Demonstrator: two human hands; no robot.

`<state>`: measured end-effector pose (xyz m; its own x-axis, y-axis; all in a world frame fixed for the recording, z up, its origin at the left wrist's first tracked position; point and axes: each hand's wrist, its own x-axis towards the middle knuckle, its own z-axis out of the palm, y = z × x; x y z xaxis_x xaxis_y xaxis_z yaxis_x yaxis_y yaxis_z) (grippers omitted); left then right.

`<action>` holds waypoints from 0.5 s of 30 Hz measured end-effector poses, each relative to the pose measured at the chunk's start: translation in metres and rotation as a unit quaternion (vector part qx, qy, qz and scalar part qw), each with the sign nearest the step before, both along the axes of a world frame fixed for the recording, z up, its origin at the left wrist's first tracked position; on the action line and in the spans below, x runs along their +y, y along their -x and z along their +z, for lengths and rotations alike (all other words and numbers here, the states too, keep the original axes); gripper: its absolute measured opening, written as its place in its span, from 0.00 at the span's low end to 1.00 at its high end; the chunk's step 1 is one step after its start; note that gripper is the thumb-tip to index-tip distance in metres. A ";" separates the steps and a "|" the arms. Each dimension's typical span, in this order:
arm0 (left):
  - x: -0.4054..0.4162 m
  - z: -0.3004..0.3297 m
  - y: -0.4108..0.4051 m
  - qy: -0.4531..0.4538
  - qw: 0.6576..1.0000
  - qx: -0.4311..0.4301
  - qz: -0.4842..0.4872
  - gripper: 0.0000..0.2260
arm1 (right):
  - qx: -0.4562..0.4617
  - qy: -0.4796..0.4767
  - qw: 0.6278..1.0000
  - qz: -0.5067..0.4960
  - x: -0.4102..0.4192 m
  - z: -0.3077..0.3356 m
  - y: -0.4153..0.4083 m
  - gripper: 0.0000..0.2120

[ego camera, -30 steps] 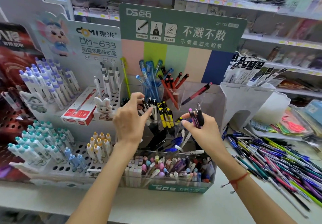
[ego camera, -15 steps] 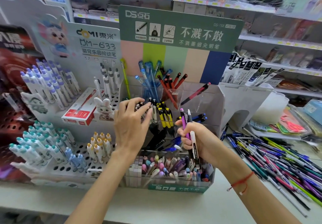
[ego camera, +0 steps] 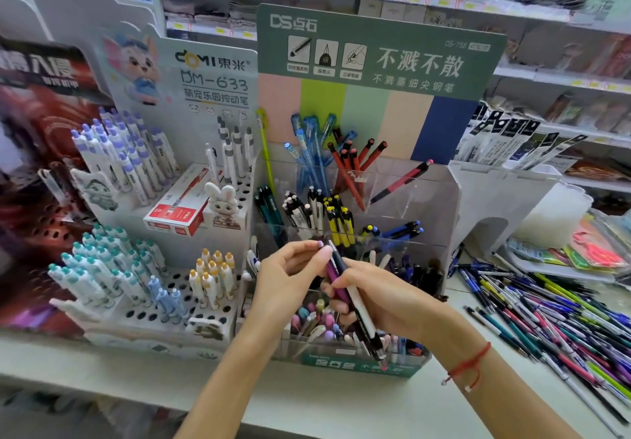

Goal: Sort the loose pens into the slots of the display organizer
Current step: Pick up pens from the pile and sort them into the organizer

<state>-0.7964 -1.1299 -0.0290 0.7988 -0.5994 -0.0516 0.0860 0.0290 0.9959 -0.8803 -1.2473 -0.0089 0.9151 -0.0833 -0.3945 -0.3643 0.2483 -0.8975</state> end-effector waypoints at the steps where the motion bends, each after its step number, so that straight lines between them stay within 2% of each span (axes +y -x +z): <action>1: -0.001 0.000 0.000 0.003 1.000 0.013 0.008 0.07 | -0.003 -0.022 1.000 0.001 -0.001 0.000 0.001 0.09; 5: -0.002 0.002 -0.001 0.044 0.995 0.082 0.034 0.10 | 0.009 -0.059 0.998 -0.018 -0.007 0.001 0.009 0.05; 7: -0.005 0.007 -0.002 0.086 0.990 0.103 0.049 0.11 | 0.033 -0.009 0.998 -0.054 -0.015 0.001 0.014 0.06; 10: -0.014 0.021 -0.009 0.136 0.982 0.098 0.084 0.10 | 0.028 0.078 0.982 -0.169 -0.033 0.004 0.023 0.05; 12: -0.024 0.029 -0.013 0.167 0.977 0.080 0.101 0.08 | -0.003 0.190 0.953 -0.235 -0.051 0.005 0.029 0.03; 15: -0.045 0.041 -0.015 0.207 0.969 0.014 0.131 0.06 | -0.019 0.348 0.881 -0.321 -0.083 0.003 0.041 0.02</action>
